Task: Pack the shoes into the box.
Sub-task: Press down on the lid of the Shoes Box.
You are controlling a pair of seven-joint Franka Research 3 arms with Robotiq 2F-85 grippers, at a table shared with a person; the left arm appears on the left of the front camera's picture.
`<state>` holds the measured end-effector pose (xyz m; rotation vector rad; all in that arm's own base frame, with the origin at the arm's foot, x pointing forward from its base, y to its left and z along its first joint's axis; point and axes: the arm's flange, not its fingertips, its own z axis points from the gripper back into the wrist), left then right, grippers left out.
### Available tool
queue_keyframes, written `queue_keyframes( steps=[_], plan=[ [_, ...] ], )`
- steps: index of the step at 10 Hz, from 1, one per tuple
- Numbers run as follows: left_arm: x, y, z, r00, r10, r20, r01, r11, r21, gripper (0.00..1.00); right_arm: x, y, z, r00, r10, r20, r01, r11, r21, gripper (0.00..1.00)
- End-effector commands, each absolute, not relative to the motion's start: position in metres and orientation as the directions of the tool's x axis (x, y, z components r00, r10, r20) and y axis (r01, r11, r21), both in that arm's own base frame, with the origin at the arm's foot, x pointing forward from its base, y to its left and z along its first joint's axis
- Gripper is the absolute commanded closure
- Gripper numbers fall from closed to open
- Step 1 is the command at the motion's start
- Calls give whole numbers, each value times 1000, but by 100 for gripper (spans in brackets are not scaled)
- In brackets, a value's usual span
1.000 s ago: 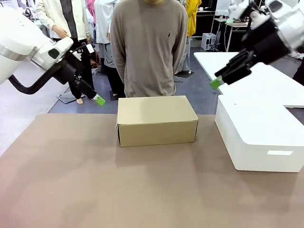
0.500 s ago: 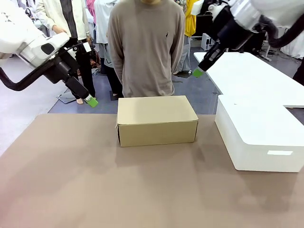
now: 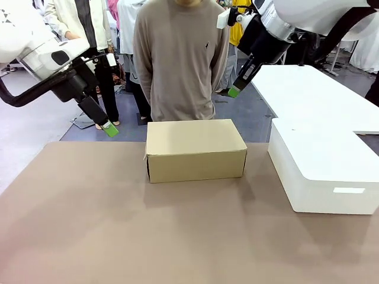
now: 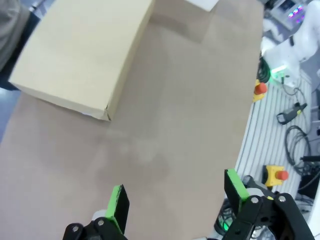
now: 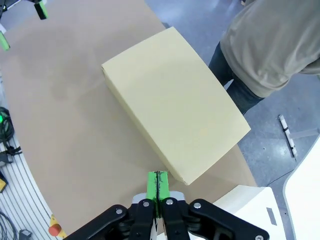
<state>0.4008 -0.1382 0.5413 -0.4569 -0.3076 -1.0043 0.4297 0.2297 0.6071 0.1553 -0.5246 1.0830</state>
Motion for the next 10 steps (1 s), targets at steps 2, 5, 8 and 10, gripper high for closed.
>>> queue_keyframes(
  steps=[2,5,8,10],
  plan=[
    [401,-136,542,525,-716,460,850,466,-245,0,428,227,606,365,798,479,-870,475,-129,100],
    [402,-140,540,499,-728,470,863,468,-191,0,430,229,607,361,800,479,-872,472,-131,100],
    [394,-133,538,508,-700,502,844,521,-127,0,473,270,588,530,736,422,-782,617,-94,100],
    [395,-128,538,532,-683,501,828,543,-139,0,501,292,571,592,703,394,-742,667,-74,100]
  ],
)
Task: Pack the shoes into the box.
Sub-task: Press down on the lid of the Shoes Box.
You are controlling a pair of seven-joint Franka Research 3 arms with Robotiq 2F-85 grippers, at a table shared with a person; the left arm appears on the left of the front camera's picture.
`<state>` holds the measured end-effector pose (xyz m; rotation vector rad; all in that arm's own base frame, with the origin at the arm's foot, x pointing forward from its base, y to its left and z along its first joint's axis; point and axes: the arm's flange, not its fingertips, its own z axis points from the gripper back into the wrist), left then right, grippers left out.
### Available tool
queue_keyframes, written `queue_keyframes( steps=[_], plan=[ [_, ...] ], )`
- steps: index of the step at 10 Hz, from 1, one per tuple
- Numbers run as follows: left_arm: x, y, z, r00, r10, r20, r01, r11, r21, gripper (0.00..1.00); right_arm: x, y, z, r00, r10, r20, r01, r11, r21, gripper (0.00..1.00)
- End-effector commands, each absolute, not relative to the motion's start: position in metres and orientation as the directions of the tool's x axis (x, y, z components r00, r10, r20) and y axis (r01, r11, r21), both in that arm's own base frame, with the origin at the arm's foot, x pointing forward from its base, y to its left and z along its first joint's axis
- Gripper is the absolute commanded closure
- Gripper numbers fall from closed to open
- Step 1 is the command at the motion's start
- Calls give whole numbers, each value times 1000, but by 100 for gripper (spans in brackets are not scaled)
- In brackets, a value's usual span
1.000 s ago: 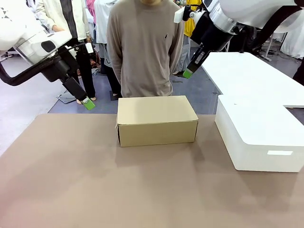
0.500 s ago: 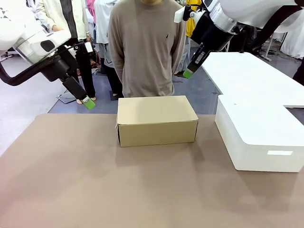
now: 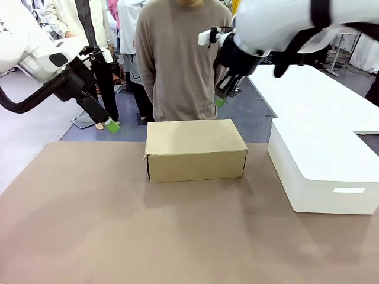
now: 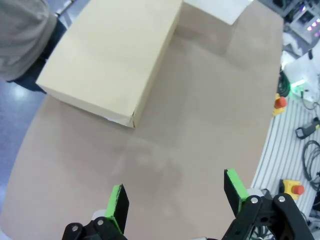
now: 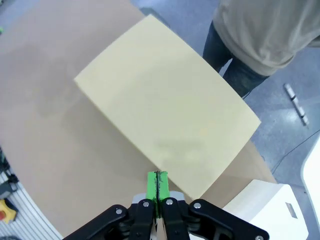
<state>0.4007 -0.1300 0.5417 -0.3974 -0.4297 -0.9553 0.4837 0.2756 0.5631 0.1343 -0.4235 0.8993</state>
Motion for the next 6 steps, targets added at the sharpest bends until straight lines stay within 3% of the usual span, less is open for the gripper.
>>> queue_keyframes(
  steps=[1,6],
  plan=[
    [403,-133,544,499,-698,513,851,508,-137,0,515,302,561,621,686,378,-716,693,-83,100],
    [403,-133,544,499,-698,513,851,508,-137,0,567,340,506,698,640,321,-641,758,-116,100]
  ],
)
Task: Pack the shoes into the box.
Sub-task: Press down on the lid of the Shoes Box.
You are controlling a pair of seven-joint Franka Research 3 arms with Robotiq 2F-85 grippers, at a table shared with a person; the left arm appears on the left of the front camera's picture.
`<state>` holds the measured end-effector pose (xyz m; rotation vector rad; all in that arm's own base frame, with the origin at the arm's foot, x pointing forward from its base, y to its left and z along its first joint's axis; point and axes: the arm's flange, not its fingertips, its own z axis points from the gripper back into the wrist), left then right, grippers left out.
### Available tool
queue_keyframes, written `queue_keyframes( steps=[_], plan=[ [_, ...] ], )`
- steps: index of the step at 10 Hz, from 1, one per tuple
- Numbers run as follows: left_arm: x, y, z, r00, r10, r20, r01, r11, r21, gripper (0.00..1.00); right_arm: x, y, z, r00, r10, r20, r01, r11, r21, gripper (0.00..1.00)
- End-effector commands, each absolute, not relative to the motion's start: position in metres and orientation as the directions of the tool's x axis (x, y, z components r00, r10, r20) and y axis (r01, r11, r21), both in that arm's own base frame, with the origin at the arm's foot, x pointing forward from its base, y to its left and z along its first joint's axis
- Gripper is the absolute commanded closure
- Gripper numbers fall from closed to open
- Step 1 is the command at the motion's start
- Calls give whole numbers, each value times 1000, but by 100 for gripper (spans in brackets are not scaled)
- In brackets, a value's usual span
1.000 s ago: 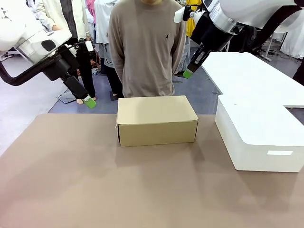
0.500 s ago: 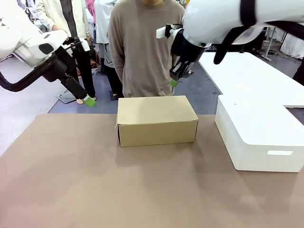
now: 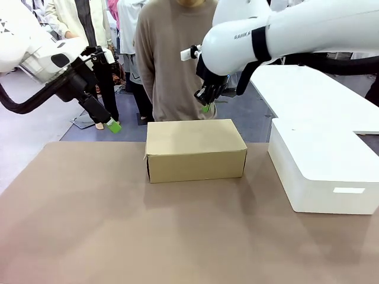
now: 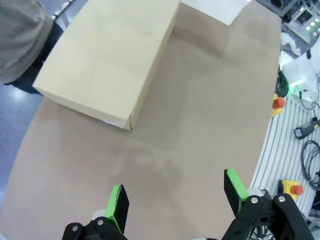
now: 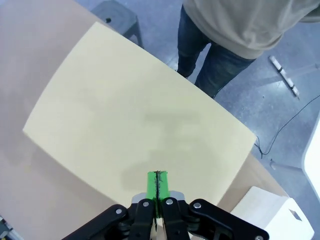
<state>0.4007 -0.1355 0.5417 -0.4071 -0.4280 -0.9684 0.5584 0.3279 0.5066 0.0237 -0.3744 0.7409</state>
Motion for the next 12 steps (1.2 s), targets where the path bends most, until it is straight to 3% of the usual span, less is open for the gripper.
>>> queue_keyframes(
  steps=[1,12],
  plan=[
    [403,-133,544,499,-698,513,851,508,-137,0,573,343,497,706,639,306,-641,760,-107,100],
    [403,-133,544,499,-698,513,851,508,-137,0,595,345,449,726,638,257,-643,762,-78,100]
  ],
)
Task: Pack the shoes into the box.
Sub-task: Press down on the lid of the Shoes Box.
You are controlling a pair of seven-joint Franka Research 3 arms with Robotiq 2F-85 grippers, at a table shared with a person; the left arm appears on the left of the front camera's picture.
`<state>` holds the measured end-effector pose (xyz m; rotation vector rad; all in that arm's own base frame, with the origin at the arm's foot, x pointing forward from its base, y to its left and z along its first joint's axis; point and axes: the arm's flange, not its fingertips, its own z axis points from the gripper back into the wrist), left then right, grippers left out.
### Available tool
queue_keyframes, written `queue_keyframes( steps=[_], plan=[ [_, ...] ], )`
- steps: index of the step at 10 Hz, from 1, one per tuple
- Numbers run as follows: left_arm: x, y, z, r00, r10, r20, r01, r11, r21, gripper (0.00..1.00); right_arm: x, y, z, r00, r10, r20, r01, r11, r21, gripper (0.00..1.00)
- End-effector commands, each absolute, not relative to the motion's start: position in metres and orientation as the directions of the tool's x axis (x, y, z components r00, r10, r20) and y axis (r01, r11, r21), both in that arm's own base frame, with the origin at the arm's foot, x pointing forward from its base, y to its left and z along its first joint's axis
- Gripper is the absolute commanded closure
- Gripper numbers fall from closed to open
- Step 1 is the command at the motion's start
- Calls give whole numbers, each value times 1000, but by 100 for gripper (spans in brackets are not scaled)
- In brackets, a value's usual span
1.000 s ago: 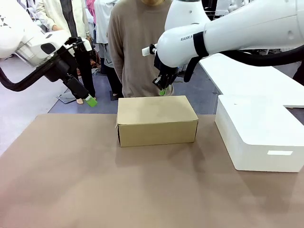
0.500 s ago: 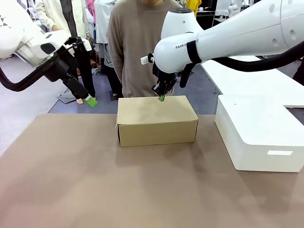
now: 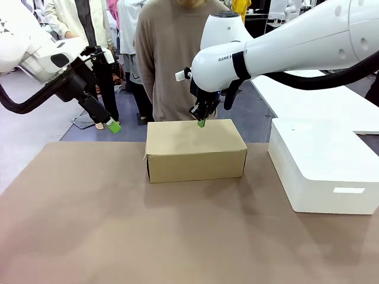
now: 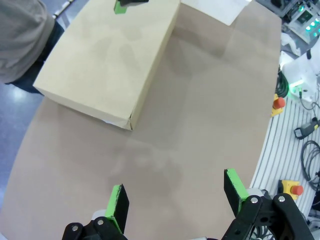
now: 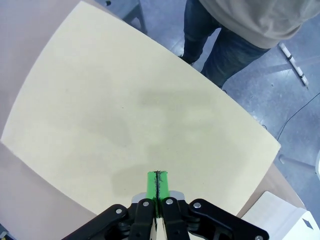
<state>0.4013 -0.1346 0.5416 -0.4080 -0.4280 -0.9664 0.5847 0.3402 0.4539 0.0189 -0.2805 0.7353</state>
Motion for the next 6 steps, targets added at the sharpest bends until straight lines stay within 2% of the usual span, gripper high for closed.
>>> queue_keyframes(
  steps=[1,6],
  plan=[
    [403,-133,544,499,-698,513,851,508,-137,0,599,349,441,733,635,243,-639,766,-75,100],
    [403,-133,544,499,-698,513,851,508,-137,0,605,358,413,748,639,179,-639,766,-67,100]
  ],
)
